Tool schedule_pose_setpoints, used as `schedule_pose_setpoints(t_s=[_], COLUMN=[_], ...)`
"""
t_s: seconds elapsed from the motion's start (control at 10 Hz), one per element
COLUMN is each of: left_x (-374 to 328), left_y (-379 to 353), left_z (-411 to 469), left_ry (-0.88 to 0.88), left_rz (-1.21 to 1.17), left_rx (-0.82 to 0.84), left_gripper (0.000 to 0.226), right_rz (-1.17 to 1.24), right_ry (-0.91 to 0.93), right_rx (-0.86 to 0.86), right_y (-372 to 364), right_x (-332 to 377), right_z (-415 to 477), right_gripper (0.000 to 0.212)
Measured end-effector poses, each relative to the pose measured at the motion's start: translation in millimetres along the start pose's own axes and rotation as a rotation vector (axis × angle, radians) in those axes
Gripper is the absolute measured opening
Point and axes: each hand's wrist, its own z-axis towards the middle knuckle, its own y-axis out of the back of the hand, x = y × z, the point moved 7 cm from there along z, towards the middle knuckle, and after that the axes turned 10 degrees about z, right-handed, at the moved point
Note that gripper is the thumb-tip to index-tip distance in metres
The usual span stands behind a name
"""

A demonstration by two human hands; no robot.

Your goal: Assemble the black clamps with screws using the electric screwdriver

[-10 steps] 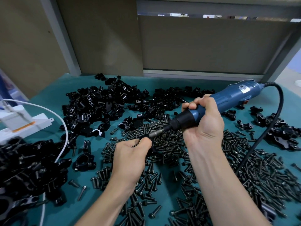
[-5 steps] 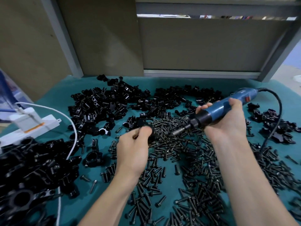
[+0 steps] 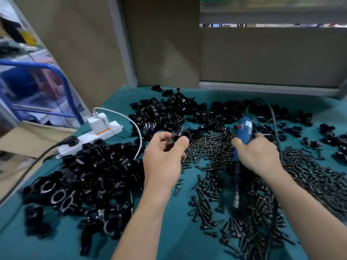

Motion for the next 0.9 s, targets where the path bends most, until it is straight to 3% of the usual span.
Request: schedule_pose_setpoints(t_s=[0.1,0.2,0.3,0.4,0.5,0.7,0.8,0.9], left_x=[2.3,10.0,17.7,20.3,17.2,25.8,27.2,14.5], left_y=[35.0,73.3,108.7,134.0,159.4,172.2,162.9,151.5], left_z=[-15.1,-24.1,-26.7,-30.8,-33.3,-31.7,-33.8,-47.3], left_ry=[-0.001,0.054,0.092,0.097,0.070,0.151,0.115,-0.060], left_rz=[-0.134,-0.152,-0.091,-0.027,0.186,0.708,0.820,0.859], left_rx=[-0.112,-0.285,-0.454,-0.567,-0.645,-0.515,-0.480,-0.532], left_gripper=[0.026,0.036,0.028,0.007,0.017,0.061,0.081,0.087], right_rz=[-0.297,-0.486,-0.098,0.609,0.685,0.310,0.176,0.335], right_ry=[-0.011,0.204,0.509,0.381,0.363,0.578,0.605,0.564], right_rx=[-0.021,-0.155,0.097,0.702,0.816,0.592,0.545,0.531], right_y=[-12.3,-6.8,-32.8,-91.8,-145.4,-187.9,-185.8,-146.1], right_x=[4.5,47.6,113.9,175.0,217.0,247.2,243.8,233.5], right_z=[-13.2,-41.4,-92.4,-159.1,-189.7,-191.1,-184.7,-172.7], right_gripper=[0.061,0.040,0.018,0.027,0.035,0.033,0.032,0.038])
